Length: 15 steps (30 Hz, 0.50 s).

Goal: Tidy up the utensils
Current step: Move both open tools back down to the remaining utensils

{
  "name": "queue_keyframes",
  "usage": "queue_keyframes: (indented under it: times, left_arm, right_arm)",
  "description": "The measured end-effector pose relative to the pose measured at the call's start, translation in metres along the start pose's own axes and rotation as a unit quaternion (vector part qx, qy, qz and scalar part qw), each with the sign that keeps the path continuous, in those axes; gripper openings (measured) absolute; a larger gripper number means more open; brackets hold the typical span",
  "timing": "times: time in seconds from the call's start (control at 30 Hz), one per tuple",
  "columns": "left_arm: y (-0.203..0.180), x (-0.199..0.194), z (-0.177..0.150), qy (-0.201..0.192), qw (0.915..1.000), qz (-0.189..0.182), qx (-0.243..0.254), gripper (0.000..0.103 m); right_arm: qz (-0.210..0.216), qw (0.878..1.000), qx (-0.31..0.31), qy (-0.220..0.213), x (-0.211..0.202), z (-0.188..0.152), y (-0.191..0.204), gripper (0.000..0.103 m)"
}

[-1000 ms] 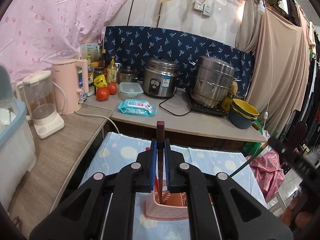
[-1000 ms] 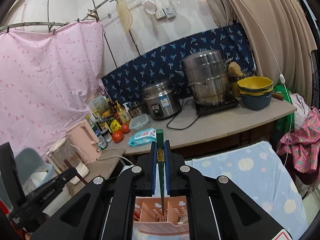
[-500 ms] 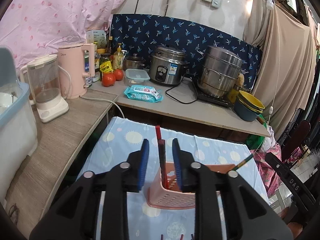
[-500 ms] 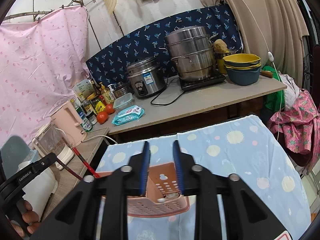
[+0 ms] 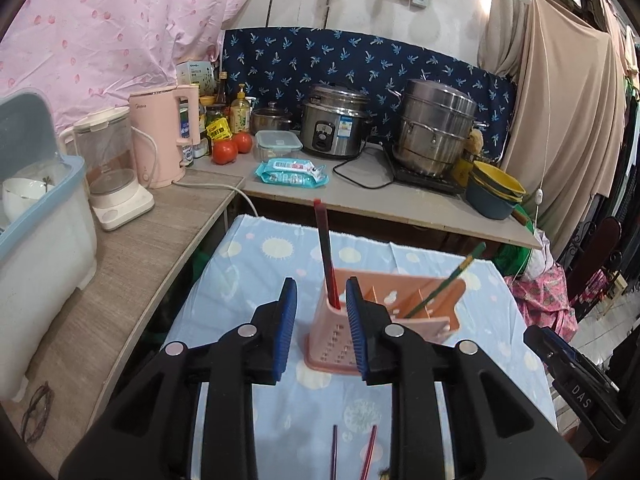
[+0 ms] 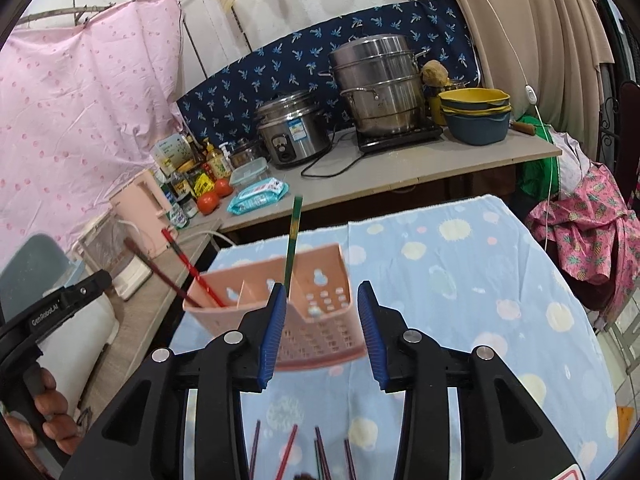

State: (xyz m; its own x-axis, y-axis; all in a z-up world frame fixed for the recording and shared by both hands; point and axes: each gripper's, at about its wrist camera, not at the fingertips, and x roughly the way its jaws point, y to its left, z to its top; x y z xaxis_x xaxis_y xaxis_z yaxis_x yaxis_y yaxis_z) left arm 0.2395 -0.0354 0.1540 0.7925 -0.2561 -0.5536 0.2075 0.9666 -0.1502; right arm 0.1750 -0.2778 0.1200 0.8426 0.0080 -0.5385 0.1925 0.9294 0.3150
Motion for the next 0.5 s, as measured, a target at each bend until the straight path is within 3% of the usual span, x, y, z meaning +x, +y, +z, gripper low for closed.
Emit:
queue_keyframes:
  times: [0.5]
  left_arm:
    - [0.005,-0.027,-0.094,0.075,0.9969,0.012,0.021,0.025]
  right_arm:
    - [-0.015,0.996,-0.043,0.080,-0.036,-0.102,-0.009,0.037]
